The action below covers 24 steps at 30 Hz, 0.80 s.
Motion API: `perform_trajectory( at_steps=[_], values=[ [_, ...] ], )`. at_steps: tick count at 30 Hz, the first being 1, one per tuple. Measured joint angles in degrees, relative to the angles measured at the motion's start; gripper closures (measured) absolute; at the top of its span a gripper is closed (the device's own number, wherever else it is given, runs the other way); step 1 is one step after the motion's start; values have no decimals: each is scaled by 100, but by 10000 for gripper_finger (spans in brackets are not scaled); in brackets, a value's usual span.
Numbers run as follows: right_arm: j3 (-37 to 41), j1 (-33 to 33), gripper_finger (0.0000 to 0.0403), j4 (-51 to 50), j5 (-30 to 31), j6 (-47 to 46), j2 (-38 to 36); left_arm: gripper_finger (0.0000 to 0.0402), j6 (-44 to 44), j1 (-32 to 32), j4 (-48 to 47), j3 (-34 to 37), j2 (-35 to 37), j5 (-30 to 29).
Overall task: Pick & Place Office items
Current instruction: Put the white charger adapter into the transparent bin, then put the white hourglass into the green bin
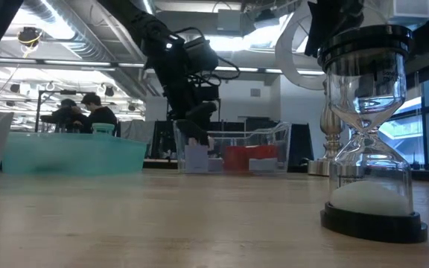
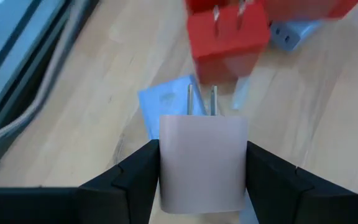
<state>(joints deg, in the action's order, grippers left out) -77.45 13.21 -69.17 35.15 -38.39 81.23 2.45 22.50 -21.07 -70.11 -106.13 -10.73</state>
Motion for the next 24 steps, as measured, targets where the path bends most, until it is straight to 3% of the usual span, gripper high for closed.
perform_trajectory(
  at_steps=[17,24],
  values=[
    [0,-4,137,219,-2,-13,0,135,149,-23,60,-353,-22,36],
    [0,-4,137,237,-2,-13,0,138,141,-95,-57,-945,-22,801]
  ],
)
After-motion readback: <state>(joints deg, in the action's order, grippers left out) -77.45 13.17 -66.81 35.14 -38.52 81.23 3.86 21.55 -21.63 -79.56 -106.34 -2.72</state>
